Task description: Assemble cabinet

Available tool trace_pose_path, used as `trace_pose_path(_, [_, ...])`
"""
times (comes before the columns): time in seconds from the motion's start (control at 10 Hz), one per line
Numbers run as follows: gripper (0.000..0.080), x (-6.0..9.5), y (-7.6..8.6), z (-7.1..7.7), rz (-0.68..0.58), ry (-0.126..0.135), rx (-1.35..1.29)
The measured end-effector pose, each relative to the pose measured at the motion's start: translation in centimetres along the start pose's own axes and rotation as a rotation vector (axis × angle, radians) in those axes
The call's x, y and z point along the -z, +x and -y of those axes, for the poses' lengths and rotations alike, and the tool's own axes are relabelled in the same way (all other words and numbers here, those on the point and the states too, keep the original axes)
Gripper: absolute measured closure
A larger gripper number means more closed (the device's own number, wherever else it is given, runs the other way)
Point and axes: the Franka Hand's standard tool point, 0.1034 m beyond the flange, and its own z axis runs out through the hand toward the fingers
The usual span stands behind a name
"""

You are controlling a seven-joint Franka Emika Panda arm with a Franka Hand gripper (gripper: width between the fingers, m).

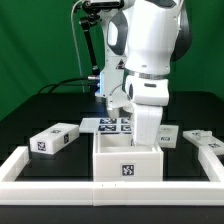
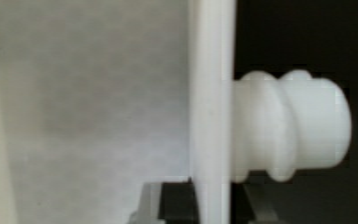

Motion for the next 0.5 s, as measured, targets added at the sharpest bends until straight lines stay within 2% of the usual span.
trace_pose_path(0.3, [0.0764, 0.0, 0.2, -0.1, -0.001, -0.002, -0.003])
trace_pose_path(0.5, [0.0764, 0.2, 1.9, -1.2, -0.012, -0.014, 0.011])
